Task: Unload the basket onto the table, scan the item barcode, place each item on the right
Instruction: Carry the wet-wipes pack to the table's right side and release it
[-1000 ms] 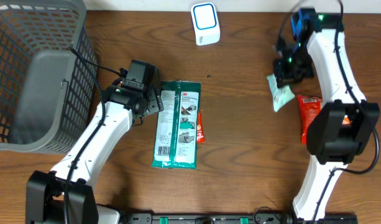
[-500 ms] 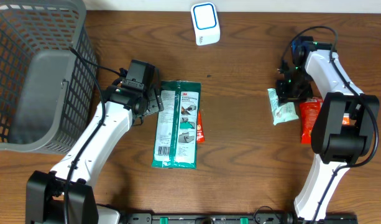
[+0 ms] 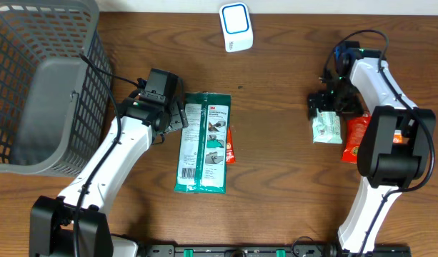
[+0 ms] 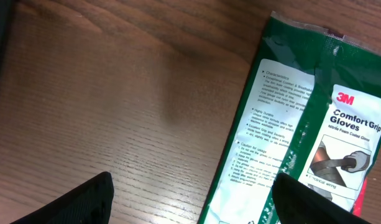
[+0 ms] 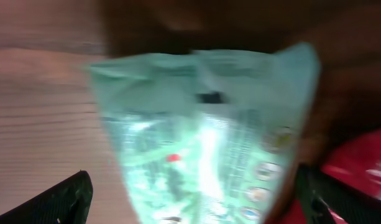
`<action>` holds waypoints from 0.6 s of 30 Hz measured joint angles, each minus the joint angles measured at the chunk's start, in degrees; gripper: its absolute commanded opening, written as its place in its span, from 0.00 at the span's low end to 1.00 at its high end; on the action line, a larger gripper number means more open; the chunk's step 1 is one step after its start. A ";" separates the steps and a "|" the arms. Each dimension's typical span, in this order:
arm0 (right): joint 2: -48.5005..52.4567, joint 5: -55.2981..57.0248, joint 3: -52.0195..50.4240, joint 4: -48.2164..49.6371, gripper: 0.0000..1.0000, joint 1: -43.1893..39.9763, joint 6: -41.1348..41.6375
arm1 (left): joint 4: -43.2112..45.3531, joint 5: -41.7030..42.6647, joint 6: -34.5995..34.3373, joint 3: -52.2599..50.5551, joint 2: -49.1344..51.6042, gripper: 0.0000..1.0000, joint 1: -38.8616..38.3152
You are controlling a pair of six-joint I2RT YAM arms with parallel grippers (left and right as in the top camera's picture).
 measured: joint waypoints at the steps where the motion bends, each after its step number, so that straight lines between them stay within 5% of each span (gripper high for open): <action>1: 0.00 -0.90 0.00 0.09 0.99 0.31 0.00 | 0.00 0.00 -0.02 0.00 0.00 0.83 0.00; 18: -2.51 -1.49 -0.11 -0.81 0.99 3.28 1.75 | 0.00 0.00 0.00 0.00 0.00 0.83 0.00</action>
